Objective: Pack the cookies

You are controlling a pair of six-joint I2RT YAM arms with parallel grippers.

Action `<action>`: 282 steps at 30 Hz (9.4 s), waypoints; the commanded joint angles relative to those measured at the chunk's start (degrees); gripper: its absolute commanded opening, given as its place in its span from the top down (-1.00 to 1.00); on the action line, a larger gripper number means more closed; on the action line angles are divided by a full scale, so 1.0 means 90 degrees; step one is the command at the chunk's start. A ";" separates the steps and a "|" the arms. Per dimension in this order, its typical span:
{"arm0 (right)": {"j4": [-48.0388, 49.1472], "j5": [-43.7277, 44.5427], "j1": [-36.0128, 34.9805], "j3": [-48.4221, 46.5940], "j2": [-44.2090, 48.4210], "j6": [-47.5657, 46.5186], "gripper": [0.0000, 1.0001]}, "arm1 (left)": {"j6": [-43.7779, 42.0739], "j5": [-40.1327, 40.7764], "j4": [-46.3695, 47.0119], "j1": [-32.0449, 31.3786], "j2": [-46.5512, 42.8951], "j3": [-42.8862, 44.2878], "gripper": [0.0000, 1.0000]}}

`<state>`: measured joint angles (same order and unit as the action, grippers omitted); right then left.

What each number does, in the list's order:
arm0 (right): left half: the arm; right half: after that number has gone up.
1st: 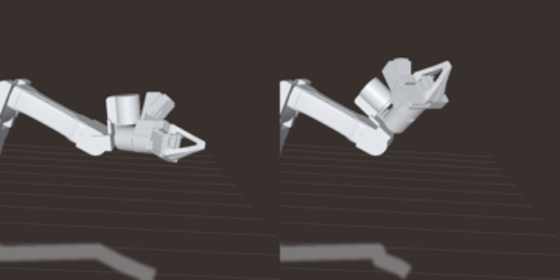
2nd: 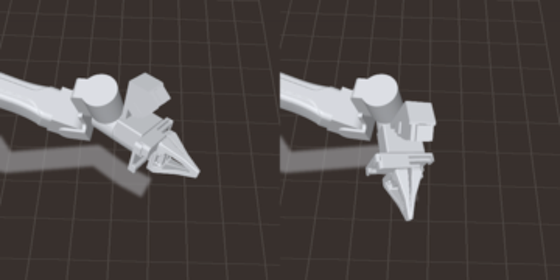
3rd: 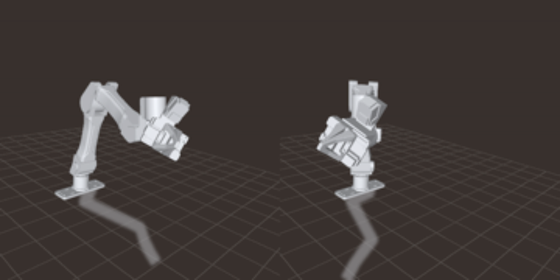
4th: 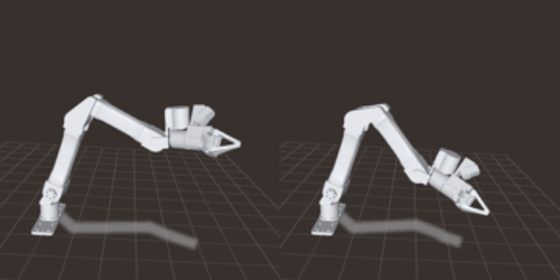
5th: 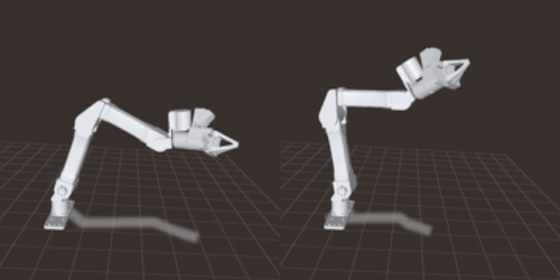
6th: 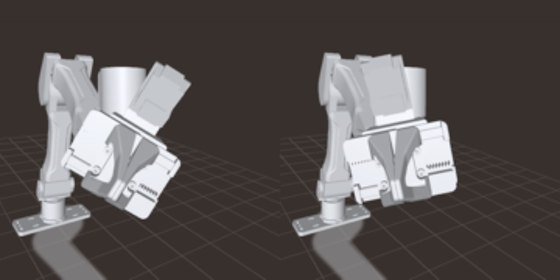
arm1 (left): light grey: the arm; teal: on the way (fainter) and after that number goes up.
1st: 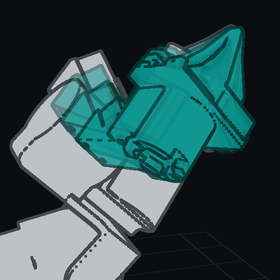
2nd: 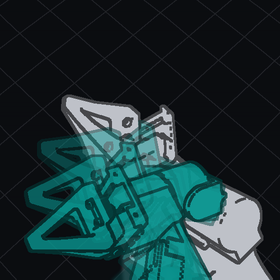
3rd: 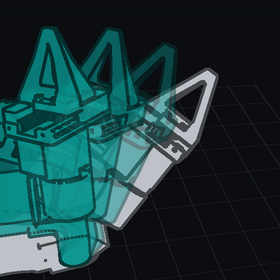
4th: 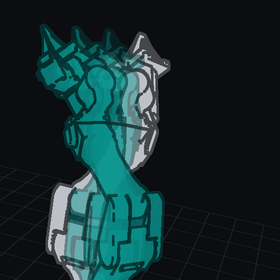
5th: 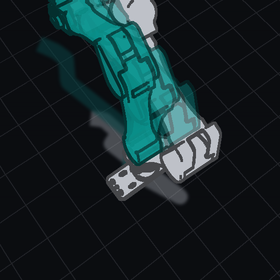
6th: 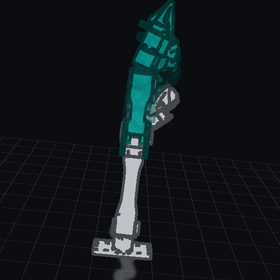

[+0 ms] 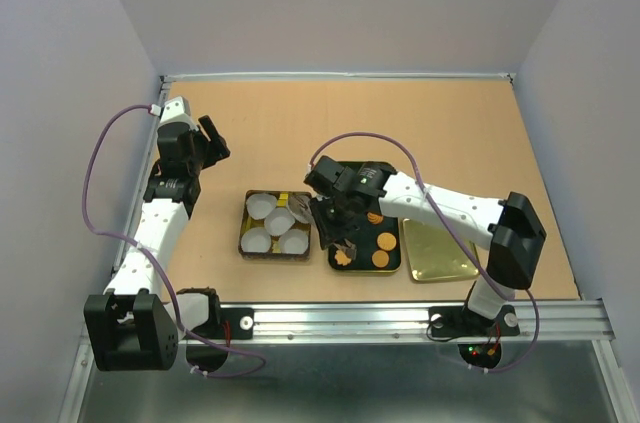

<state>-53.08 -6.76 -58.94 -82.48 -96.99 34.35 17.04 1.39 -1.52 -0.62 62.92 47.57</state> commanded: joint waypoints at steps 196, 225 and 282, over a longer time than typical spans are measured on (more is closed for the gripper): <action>-0.0176 0.0925 0.0747 -0.0984 0.0775 -0.0438 -0.11 | 0.0060 -0.0359 0.0247 0.0020 0.0011 -0.0149 -0.45; -0.0391 0.0781 0.0845 0.1889 0.1812 0.0608 -0.12 | 0.0021 -0.0271 0.0208 -0.0058 -0.0008 -0.0149 -0.44; -0.1553 0.1270 0.0728 -0.0268 0.1158 0.0412 0.36 | 0.0041 -0.0349 0.0218 -0.0058 0.0002 -0.0149 -0.44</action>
<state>-64.03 2.66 -51.83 -79.90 -88.29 38.22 17.87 -1.91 -1.50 -1.02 64.73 47.20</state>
